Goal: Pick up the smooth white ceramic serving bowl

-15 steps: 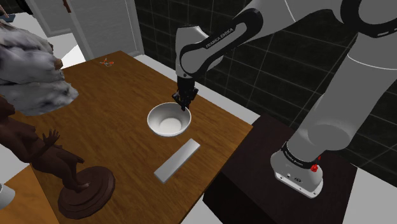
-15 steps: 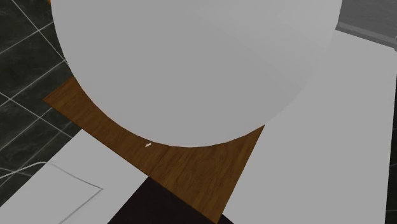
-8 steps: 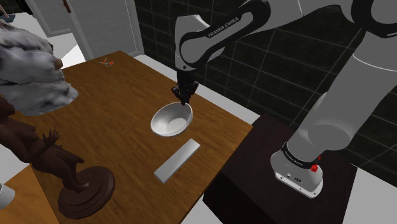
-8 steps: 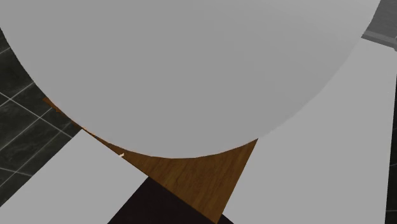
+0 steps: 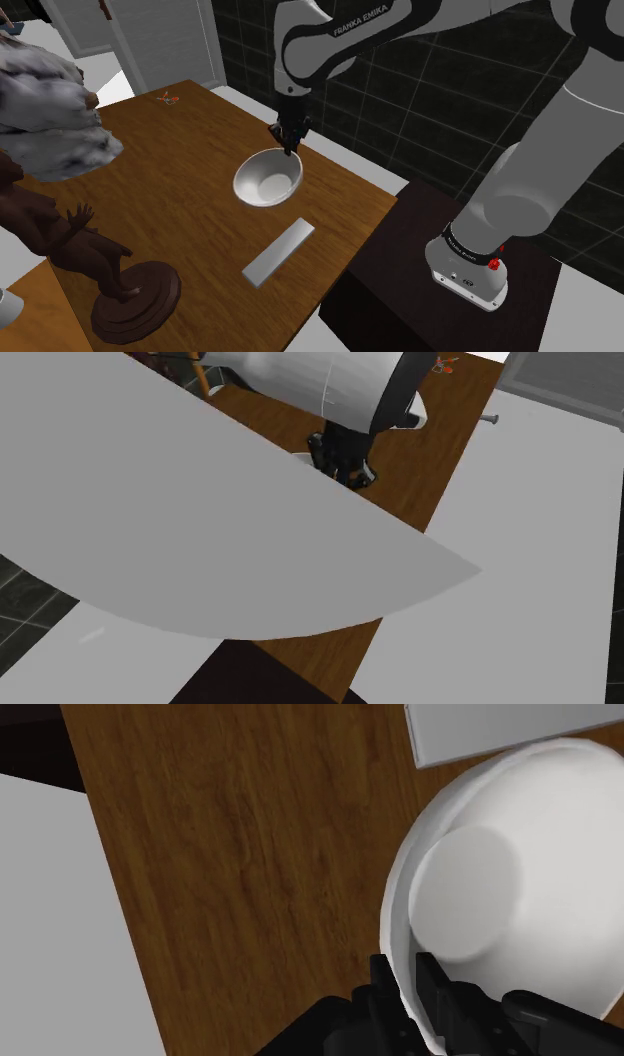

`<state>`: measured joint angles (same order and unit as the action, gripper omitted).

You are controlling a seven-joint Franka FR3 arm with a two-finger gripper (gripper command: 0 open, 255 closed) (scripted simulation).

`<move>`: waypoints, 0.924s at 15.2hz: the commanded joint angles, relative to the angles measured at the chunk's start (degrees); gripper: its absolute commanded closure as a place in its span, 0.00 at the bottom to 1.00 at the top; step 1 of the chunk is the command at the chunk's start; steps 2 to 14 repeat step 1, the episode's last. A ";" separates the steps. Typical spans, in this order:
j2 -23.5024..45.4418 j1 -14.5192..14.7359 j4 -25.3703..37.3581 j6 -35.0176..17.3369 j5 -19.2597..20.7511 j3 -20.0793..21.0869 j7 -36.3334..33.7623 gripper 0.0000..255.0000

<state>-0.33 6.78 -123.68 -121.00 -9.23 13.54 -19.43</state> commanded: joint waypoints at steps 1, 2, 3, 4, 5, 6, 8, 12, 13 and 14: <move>-0.27 -0.05 0.24 0.51 -0.03 -0.05 0.04 1.00; -0.27 -0.05 0.24 0.51 -0.03 -0.05 0.04 1.00; -0.27 -0.05 0.24 0.51 -0.03 -0.05 0.04 1.00; -0.27 -0.05 0.24 0.51 -0.03 -0.05 0.04 1.00; -0.27 -0.05 0.24 0.51 -0.03 -0.05 0.04 1.00; -0.27 -0.05 0.24 0.51 -0.03 -0.05 0.04 1.00; -0.27 -0.05 0.24 0.51 -0.03 -0.05 0.04 1.00; -0.27 -0.05 0.24 0.51 -0.03 -0.05 0.04 1.00; -0.27 -0.05 0.24 0.51 -0.03 -0.05 0.04 1.00; -0.27 -0.05 0.24 0.51 -0.03 -0.05 0.04 1.00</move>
